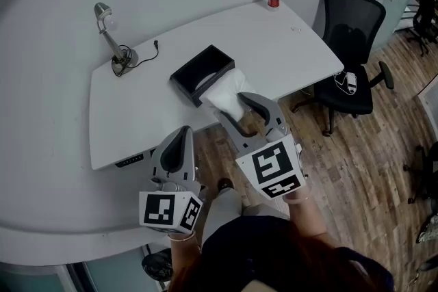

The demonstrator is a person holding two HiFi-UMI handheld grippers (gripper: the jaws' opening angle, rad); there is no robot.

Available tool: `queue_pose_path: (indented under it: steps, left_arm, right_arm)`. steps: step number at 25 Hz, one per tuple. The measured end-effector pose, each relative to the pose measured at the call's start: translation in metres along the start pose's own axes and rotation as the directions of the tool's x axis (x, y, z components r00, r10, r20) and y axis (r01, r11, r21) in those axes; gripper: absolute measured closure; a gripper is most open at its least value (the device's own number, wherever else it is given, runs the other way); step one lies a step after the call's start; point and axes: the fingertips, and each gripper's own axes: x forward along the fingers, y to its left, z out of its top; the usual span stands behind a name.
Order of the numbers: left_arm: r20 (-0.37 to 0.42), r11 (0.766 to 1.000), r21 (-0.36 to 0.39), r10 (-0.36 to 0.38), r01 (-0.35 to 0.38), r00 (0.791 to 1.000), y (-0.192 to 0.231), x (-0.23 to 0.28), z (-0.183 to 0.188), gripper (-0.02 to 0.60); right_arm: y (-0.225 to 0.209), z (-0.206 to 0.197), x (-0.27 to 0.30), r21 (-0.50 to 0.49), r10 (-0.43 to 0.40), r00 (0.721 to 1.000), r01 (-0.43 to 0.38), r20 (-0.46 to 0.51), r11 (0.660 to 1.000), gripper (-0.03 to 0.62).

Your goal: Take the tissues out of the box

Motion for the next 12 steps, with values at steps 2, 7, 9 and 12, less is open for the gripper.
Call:
queue_pose_path:
  steps: [2, 7, 9, 12]
  left_arm:
    - [0.001, 1.0, 0.002, 0.001, -0.001, 1.0, -0.004, -0.004, 0.001, 0.557]
    - [0.009, 1.0, 0.009, 0.001, -0.001, 1.0, -0.013, -0.016, 0.005, 0.557]
    - [0.01, 1.0, 0.012, 0.001, -0.001, 1.0, -0.016, -0.021, 0.006, 0.557]
    - [0.013, 1.0, 0.017, 0.0, -0.001, 1.0, -0.021, -0.029, 0.007, 0.557]
  right_arm:
    - [0.002, 0.0, -0.006, 0.001, 0.0, 1.0, 0.0, 0.005, 1.0, 0.391]
    - [0.007, 0.004, -0.022, 0.001, -0.003, 1.0, 0.003, 0.022, 1.0, 0.393]
    - [0.009, 0.007, -0.029, 0.002, -0.004, 0.999, 0.004, 0.034, 1.0, 0.393]
    - [0.014, 0.012, -0.04, 0.003, -0.005, 0.998, 0.005, 0.055, 1.0, 0.393]
